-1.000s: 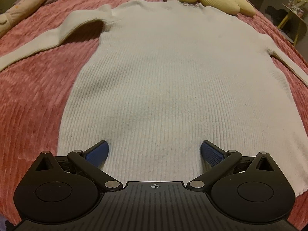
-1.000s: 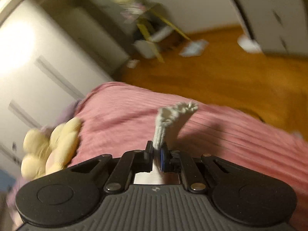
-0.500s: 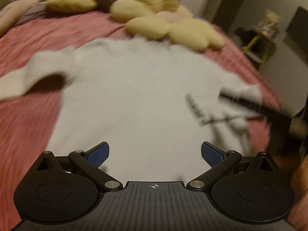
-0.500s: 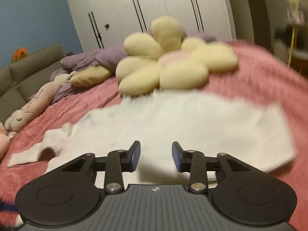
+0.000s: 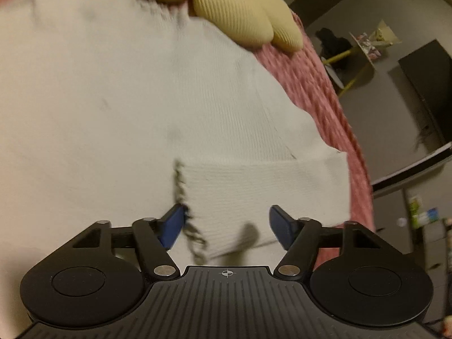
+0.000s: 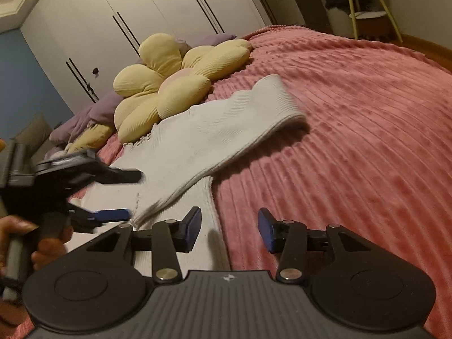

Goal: Fold small clothes

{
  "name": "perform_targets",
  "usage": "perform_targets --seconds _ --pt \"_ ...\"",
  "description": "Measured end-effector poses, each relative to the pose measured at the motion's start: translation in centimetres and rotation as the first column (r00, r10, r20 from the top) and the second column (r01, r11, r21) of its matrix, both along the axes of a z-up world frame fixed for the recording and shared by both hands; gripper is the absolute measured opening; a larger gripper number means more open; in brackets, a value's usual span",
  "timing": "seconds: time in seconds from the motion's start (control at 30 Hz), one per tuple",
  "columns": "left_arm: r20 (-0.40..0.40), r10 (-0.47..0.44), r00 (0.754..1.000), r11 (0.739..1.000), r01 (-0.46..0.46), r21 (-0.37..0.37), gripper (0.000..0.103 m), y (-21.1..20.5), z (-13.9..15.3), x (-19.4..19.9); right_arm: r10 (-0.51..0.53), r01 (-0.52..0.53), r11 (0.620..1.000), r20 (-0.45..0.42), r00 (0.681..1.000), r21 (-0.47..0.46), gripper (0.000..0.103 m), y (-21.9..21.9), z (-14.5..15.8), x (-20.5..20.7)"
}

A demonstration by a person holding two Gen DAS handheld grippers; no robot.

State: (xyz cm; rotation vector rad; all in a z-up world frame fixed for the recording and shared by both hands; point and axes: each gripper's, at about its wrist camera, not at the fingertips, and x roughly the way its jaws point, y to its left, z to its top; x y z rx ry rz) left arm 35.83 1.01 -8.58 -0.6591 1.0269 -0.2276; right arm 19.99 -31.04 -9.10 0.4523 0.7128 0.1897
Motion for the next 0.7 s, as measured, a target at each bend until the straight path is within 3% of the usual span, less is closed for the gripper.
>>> perform_targets --seconds 0.03,0.07,0.1,0.13,0.23,0.33,0.47,0.57,0.7 --pt "-0.007 0.005 1.0 1.0 -0.005 -0.009 0.065 -0.2 -0.4 0.2 0.001 -0.001 1.0 0.004 1.0 0.002 0.046 -0.1 0.0 -0.1" --pt "-0.016 0.014 1.0 1.0 -0.014 -0.01 0.048 -0.4 -0.8 0.6 0.002 -0.002 1.0 0.006 1.0 0.008 0.047 0.0 -0.1 0.1" --pt "-0.024 0.022 0.999 1.0 -0.023 -0.005 0.021 -0.5 -0.9 0.7 0.0 0.0 1.0 0.008 1.0 0.016 0.047 0.1 -0.1 0.1" --pt "-0.037 0.028 0.999 1.0 -0.028 0.0 0.009 -0.5 -0.9 1.0 -0.001 0.0 1.0 0.009 1.0 0.027 0.047 0.2 -0.2 0.3" --pt "0.005 0.018 1.0 1.0 -0.018 0.0 0.009 0.1 0.7 0.9 0.01 -0.011 0.998 0.008 1.0 0.062 0.047 0.5 0.0 0.5" --pt "0.14 -0.002 0.99 0.995 -0.012 0.098 0.009 0.9 4.1 0.1 0.029 -0.031 0.997 0.019 0.999 0.075 0.047 0.8 0.5 0.9" --pt "0.245 0.015 0.969 0.974 -0.07 0.217 0.009 4.1 7.4 -1.1 0.044 -0.048 0.994 0.038 0.998 0.097 0.047 1.3 1.2 2.0" --pt "0.229 0.092 0.969 0.941 -0.159 0.297 0.009 7.6 7.4 -1.5 0.072 -0.078 0.99 0.057 0.996 0.12 0.047 2.3 1.9 3.5" --pt "0.186 0.198 0.963 0.877 -0.258 0.404 0.009 11.6 5.2 -2.4 0.098 -0.102 0.985 0.038 0.994 0.138 0.047 3.7 1.7 6.2"
